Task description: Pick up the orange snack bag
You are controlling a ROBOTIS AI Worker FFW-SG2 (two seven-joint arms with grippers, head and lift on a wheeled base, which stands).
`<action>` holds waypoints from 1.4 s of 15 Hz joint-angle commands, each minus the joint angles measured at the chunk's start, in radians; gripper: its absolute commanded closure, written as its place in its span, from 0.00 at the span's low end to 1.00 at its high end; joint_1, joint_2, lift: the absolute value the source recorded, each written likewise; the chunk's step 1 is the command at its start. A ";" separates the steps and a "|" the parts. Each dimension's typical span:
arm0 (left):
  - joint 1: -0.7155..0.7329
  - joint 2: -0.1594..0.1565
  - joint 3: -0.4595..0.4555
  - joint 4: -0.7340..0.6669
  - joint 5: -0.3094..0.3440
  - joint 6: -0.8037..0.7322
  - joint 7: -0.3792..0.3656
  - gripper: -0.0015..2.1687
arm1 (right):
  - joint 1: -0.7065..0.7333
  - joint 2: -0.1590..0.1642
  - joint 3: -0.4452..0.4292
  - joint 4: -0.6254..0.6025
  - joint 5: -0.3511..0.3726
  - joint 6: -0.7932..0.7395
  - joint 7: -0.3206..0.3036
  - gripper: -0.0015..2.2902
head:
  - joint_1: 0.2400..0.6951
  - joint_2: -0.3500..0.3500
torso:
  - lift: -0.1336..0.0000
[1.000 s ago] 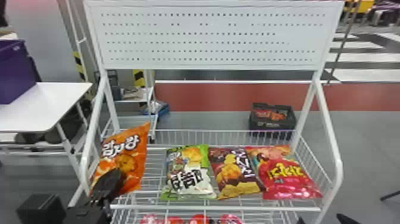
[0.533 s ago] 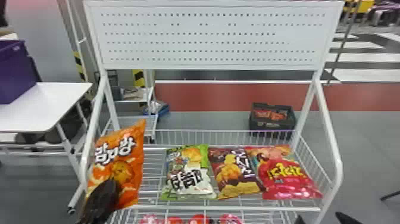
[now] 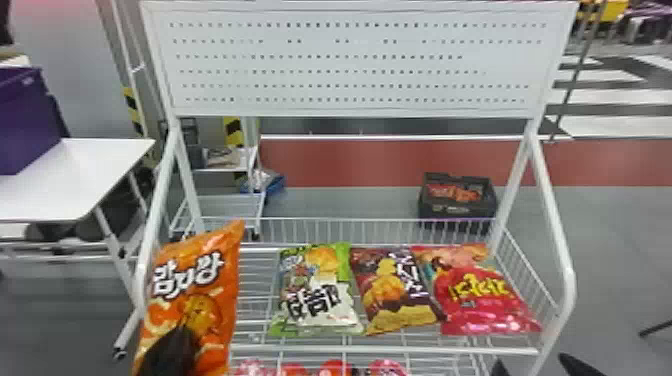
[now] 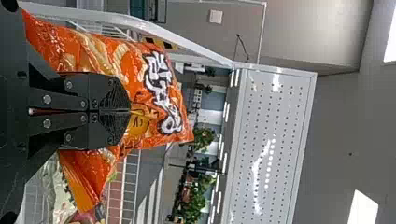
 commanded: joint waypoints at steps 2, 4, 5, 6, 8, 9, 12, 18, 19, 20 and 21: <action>0.037 0.007 -0.001 0.004 -0.014 -0.068 0.003 0.62 | 0.002 0.002 -0.002 -0.001 0.001 0.000 0.000 0.06 | 0.57 0.50 | 1.00; 0.058 0.009 0.002 0.004 -0.016 -0.093 0.003 0.62 | 0.002 0.002 -0.003 -0.001 0.001 0.003 0.000 0.06 | 0.57 0.50 | 1.00; 0.068 0.010 0.003 0.004 -0.016 -0.102 0.003 0.62 | 0.002 0.002 -0.003 -0.001 0.001 0.003 0.000 0.06 | 0.57 0.50 | 1.00; 0.077 0.013 0.005 0.001 -0.016 -0.111 0.002 0.62 | 0.003 0.002 -0.005 -0.001 0.001 0.003 0.000 0.06 | 0.57 0.50 | 1.00; 0.092 0.017 0.014 0.001 -0.016 -0.133 0.000 0.62 | 0.003 0.002 -0.006 -0.001 0.001 0.006 -0.001 0.06 | 0.57 0.50 | 1.00; 0.095 0.017 0.017 0.001 -0.016 -0.133 0.000 0.62 | 0.003 0.000 -0.006 -0.001 0.001 0.006 -0.001 0.06 | 0.57 0.50 | 1.00; 0.097 0.017 0.020 -0.001 -0.016 -0.127 -0.001 0.62 | 0.003 0.000 -0.003 -0.001 0.001 0.006 -0.008 0.06 | 0.57 0.50 | 1.00; 0.100 0.017 0.019 0.005 -0.016 -0.121 -0.003 0.62 | 0.008 -0.006 -0.005 -0.005 0.001 0.006 -0.008 0.06 | 0.57 0.50 | 1.00; 0.100 0.017 0.019 0.007 -0.016 -0.121 -0.003 0.62 | 0.008 -0.006 -0.005 -0.006 0.001 0.006 -0.008 0.06 | 0.57 0.50 | 1.00; 0.100 0.017 0.019 0.008 -0.016 -0.121 -0.003 0.62 | 0.008 -0.006 -0.005 -0.006 0.000 0.006 -0.008 0.06 | 0.57 0.50 | 1.00; 0.100 0.017 0.019 0.010 -0.016 -0.121 -0.003 0.62 | 0.008 -0.006 -0.005 -0.006 0.000 0.006 -0.008 0.06 | 0.57 0.50 | 1.00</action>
